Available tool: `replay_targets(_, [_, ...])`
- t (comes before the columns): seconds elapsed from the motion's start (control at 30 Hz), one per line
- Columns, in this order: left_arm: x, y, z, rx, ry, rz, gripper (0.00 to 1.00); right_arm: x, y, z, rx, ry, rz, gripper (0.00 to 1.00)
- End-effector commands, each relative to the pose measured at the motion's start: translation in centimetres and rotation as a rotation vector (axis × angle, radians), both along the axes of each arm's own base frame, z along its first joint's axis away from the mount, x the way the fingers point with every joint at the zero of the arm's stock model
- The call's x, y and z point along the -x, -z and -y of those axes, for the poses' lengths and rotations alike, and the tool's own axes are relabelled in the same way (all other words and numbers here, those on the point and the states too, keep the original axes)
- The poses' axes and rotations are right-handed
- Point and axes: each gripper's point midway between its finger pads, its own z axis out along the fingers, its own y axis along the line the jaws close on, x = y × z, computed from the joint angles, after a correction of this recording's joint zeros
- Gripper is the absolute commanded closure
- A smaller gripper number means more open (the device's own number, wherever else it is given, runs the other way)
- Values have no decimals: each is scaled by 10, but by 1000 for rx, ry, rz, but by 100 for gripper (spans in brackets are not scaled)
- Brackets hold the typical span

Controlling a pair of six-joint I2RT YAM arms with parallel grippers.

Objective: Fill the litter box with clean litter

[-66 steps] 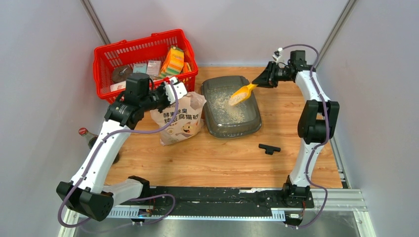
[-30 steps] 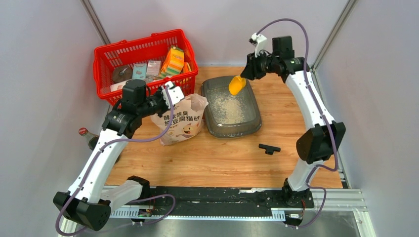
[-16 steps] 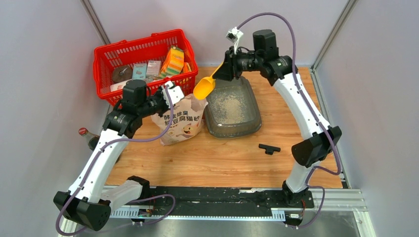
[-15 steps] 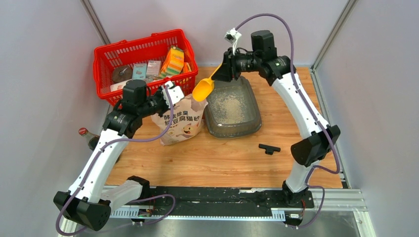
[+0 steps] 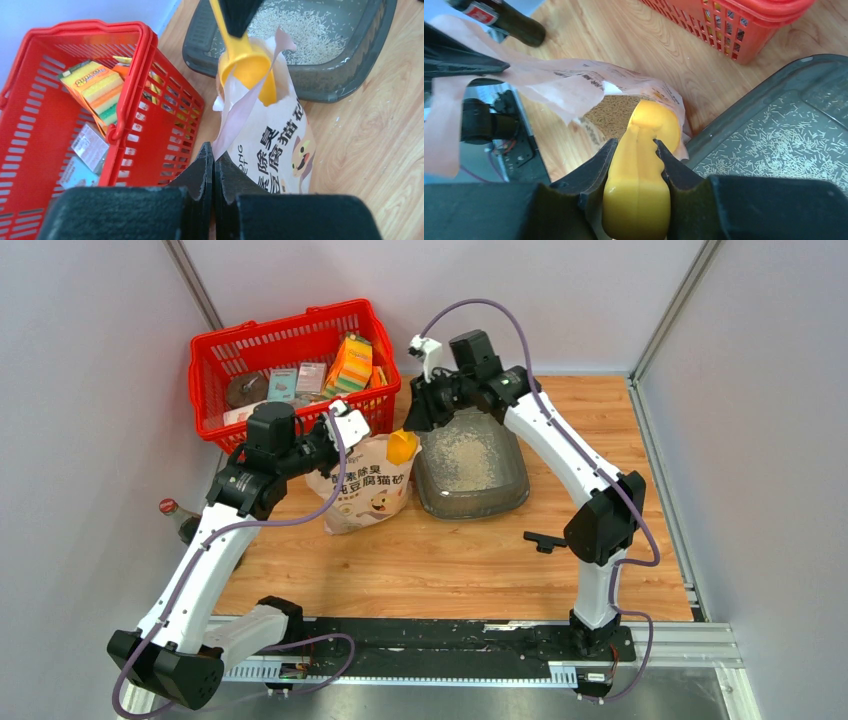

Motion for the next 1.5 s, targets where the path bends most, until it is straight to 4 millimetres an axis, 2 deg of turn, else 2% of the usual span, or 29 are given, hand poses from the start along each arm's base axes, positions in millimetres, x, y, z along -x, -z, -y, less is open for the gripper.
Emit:
replay_targets(0.0, [3, -53, 15, 165, 23, 111, 100, -32, 12, -7, 150, 190, 188, 100])
replay_targets(0.2, [0, -64, 19, 219, 14, 115, 100, -29, 42, -22, 243, 247, 190, 100])
replay_targets(0.23, [0, -66, 19, 219, 15, 119, 100, -27, 55, -22, 269, 244, 174, 100])
replay_targets(0.3, [2, -66, 18, 218, 19, 124, 100, -22, 68, -24, 297, 239, 164, 100])
replay_targets(0.43, [4, -66, 19, 218, 30, 133, 100, -17, 108, -17, 368, 241, 98, 100])
replay_targets(0.47, [5, -66, 19, 224, 29, 129, 100, -12, 122, -14, 384, 253, 54, 100])
replay_targets(0.53, [6, -67, 20, 229, 37, 133, 100, -7, 136, -12, 395, 249, 9, 100])
replay_targets(0.6, [5, -67, 21, 237, 37, 132, 100, 8, 149, -20, 360, 211, -85, 100])
replay_targets(0.7, [5, -67, 22, 247, 37, 130, 100, 27, 156, -32, 294, 167, -202, 100])
replay_targets(0.77, [4, -68, 22, 247, 37, 130, 100, 34, 156, -38, 260, 146, -244, 100])
replay_targets(0.83, [2, -67, 22, 240, 36, 134, 100, 31, 148, -43, 230, 148, -238, 100])
replay_targets(0.97, [-3, -64, 23, 227, 33, 134, 100, 34, 125, -60, 120, 78, -269, 100])
replay_targets(1.03, [-5, -65, 23, 226, 35, 137, 100, 31, 121, -63, 108, 83, -268, 100])
replay_targets(1.17, [-8, -65, 24, 213, 38, 137, 100, 42, 119, -69, 61, 19, -332, 100])
replay_targets(1.23, [-9, -68, 23, 201, 41, 146, 100, 40, 117, -70, 28, 12, -365, 100])
replay_targets(1.37, [-11, -67, 23, 182, 44, 149, 100, 42, 101, -73, -88, -33, -495, 100])
replay_targets(1.47, [-13, -67, 23, 180, 42, 153, 100, 37, 89, -75, -166, -39, -553, 100])
